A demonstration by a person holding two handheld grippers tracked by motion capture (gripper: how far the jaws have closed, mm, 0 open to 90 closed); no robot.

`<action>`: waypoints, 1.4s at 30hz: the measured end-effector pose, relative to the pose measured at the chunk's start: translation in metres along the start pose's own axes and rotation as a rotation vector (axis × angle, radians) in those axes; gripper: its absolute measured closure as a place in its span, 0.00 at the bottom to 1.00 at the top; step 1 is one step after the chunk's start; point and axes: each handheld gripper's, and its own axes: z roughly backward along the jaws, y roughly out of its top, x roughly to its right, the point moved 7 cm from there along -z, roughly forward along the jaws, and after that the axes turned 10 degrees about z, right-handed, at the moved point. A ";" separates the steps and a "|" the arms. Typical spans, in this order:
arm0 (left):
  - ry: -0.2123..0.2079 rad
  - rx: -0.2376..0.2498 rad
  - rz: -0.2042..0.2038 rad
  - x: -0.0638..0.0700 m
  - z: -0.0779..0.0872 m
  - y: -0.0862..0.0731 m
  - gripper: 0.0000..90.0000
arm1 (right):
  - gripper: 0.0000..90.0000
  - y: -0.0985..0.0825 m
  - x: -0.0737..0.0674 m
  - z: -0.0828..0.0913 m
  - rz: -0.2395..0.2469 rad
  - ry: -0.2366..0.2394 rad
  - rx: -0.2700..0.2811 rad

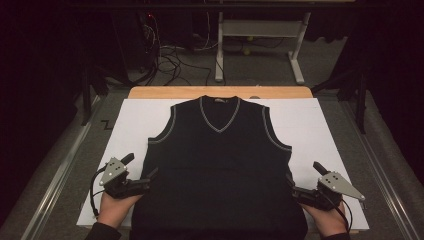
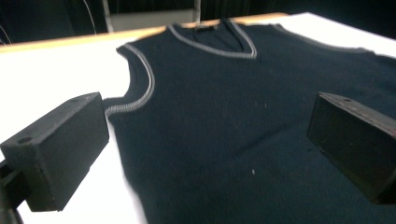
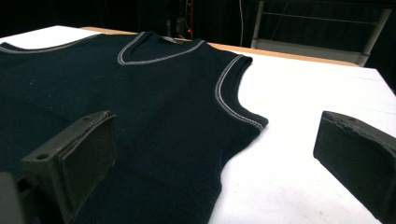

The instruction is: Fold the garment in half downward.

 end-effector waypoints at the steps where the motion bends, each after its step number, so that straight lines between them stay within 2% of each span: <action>1: -0.002 0.007 0.006 -0.001 0.001 0.000 0.00 | 0.00 0.001 0.001 0.001 -0.005 -0.007 -0.001; 6: -0.010 0.010 0.024 -0.004 0.004 0.001 0.00 | 0.00 0.005 0.002 0.001 -0.011 -0.026 0.008; 12: -0.014 0.009 0.043 -0.007 0.004 0.002 0.00 | 0.00 0.007 -0.002 -0.010 0.003 -0.012 -0.011; 16: -0.010 -0.016 0.056 -0.008 0.000 0.002 0.00 | 0.00 0.008 -0.006 -0.019 0.011 0.000 -0.032; 18: 0.000 -0.043 0.060 -0.010 -0.004 0.003 0.00 | 0.01 0.010 -0.004 -0.028 0.015 -0.005 -0.058; 21: 0.011 -0.087 0.099 -0.015 -0.012 0.002 0.00 | 0.02 0.010 -0.002 -0.035 0.008 -0.009 -0.081; 22: 0.023 -0.103 0.095 -0.017 -0.014 0.001 0.01 | 0.02 0.009 -0.002 -0.042 0.017 -0.010 -0.119; 23: 0.040 -0.122 0.086 -0.019 -0.017 -0.001 0.01 | 0.02 0.009 -0.002 -0.042 0.017 -0.010 -0.119; 25: 0.065 -0.161 0.085 -0.024 -0.022 -0.005 0.06 | 0.05 0.006 0.002 -0.052 0.014 -0.010 -0.168; 27: 0.082 -0.204 0.105 -0.029 -0.026 -0.008 0.11 | 0.08 0.004 0.006 -0.058 0.013 -0.014 -0.204; 28: 0.092 -0.224 0.116 -0.032 -0.028 -0.010 0.14 | 0.10 0.002 0.008 -0.061 0.001 -0.015 -0.227; 29: 0.096 -0.240 0.125 -0.035 -0.029 -0.011 0.14 | 0.10 0.002 0.008 -0.061 0.001 -0.015 -0.227; 30: 0.103 -0.250 0.135 -0.038 -0.031 -0.012 0.14 | 0.13 0.000 0.011 -0.064 -0.017 -0.011 -0.242; 31: 0.105 -0.265 0.161 -0.042 -0.034 -0.012 0.19 | 0.17 -0.004 0.016 -0.070 -0.043 -0.011 -0.271; 36: 0.116 -0.288 0.164 -0.044 -0.039 -0.012 0.22 | 0.26 -0.011 0.020 -0.073 -0.075 0.004 -0.326; 37: 0.116 -0.295 0.157 -0.044 -0.040 -0.013 0.22 | 0.26 -0.011 0.020 -0.073 -0.075 0.004 -0.326; 38: 0.111 -0.311 0.137 -0.042 -0.043 -0.014 0.22 | 0.30 -0.012 0.018 -0.073 -0.072 0.024 -0.335; 42: 0.116 -0.317 0.156 -0.043 -0.042 -0.014 0.22 | 0.37 -0.014 0.012 -0.068 -0.069 0.050 -0.349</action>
